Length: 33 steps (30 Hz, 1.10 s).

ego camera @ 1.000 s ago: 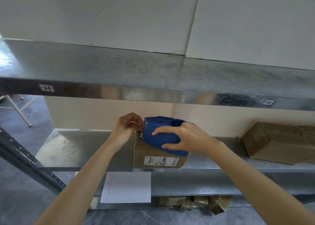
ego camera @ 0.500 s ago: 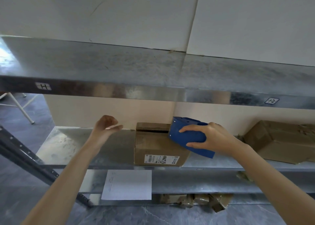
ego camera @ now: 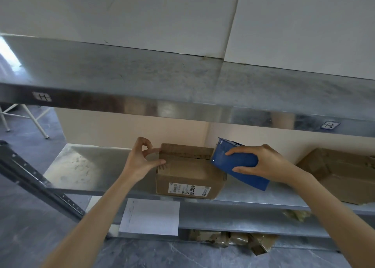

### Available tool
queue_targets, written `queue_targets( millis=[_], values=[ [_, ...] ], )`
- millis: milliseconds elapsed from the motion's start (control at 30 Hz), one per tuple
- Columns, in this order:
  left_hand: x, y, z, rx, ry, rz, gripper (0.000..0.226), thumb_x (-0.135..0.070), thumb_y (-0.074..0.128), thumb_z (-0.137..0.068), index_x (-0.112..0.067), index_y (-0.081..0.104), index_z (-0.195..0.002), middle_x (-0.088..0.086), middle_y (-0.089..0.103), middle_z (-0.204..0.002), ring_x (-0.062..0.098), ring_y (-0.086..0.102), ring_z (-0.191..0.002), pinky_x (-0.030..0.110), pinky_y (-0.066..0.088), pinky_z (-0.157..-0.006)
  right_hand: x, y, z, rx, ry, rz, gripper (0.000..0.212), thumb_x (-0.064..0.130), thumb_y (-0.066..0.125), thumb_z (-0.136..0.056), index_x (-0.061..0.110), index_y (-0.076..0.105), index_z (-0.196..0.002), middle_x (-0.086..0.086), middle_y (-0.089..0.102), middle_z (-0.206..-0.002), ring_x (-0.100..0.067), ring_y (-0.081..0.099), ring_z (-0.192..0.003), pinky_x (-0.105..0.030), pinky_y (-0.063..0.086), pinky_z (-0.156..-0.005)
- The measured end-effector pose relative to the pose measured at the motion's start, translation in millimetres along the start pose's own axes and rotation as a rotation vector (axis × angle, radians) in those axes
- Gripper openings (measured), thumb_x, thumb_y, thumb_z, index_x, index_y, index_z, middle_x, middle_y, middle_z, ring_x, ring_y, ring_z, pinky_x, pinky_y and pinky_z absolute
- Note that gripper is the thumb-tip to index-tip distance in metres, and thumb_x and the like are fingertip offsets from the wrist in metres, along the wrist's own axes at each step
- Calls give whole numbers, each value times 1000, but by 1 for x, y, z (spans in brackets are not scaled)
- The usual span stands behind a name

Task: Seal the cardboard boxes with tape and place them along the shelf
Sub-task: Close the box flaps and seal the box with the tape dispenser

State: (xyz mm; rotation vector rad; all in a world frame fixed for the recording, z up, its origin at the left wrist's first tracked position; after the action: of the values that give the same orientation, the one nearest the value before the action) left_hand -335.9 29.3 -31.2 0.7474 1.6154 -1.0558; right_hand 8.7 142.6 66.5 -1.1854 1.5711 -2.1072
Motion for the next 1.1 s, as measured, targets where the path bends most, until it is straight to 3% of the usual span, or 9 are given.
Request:
queue_targets(
  millis=[133,267,400,500,633,767,933,1100],
  values=[
    [7,4,0,-42,21,-61,57,-2,89,-66,-19,41,-91,-6,53,-95,0,70,-92,8,49,-77,-12,1,-5,43,-39,-67,41,54,72,-80,65,53,-114,28,64,-114,-6,65,-87,-27,55,-73],
    [12,5,0,-76,30,-102,55,-1,88,-65,-10,42,-94,-2,53,-97,-5,68,-90,11,51,-75,-20,0,-13,102,-74,-156,39,53,72,-80,60,57,-115,34,61,-118,6,60,-103,-17,51,-84],
    [17,5,2,-88,31,-134,54,-2,87,-67,-4,43,-99,5,56,-100,3,70,-94,18,52,-84,-28,-3,-23,173,-97,-255,38,42,78,-80,56,62,-112,36,60,-118,11,56,-109,-6,43,-88],
    [19,3,3,-90,1,-126,55,-3,87,-67,-2,42,-99,15,59,-104,5,71,-94,26,52,-90,-34,-4,-28,222,-98,-309,39,44,78,-79,52,63,-114,32,61,-120,9,57,-110,-7,45,-87],
    [20,3,2,-83,-20,-144,56,-9,90,-63,-10,42,-92,17,63,-105,4,70,-96,14,46,-90,-41,-3,-32,273,-91,-359,41,53,77,-75,50,65,-115,29,62,-121,6,58,-111,-14,47,-88],
    [22,1,1,-74,-25,-128,57,-7,91,-61,-10,42,-90,5,56,-94,11,72,-98,35,49,-95,-44,-1,-38,304,-89,-372,44,58,76,-73,49,65,-115,29,61,-122,4,58,-111,-18,48,-89],
    [14,0,3,-49,-17,-128,60,-32,88,-54,-13,43,-88,2,55,-91,5,71,-95,22,52,-87,-50,0,-43,334,-85,-434,38,47,78,-79,46,67,-115,25,62,-122,1,60,-112,-20,51,-91],
    [13,1,4,-83,-9,-187,55,-10,92,-60,-15,44,-86,7,55,-89,9,72,-95,34,51,-92,-55,1,-45,355,-84,-448,36,44,77,-81,45,66,-116,23,63,-123,-1,60,-111,-22,51,-93]
  ],
)
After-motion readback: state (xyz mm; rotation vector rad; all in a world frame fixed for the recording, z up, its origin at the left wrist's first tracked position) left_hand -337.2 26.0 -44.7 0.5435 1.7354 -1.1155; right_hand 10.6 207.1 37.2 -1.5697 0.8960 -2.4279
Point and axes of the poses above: each hand's wrist, its own z-axis away from the middle knuckle, its own y-axis out of the palm, x = y × z, the point moved 1 cm from there along -z, towards the middle knuckle
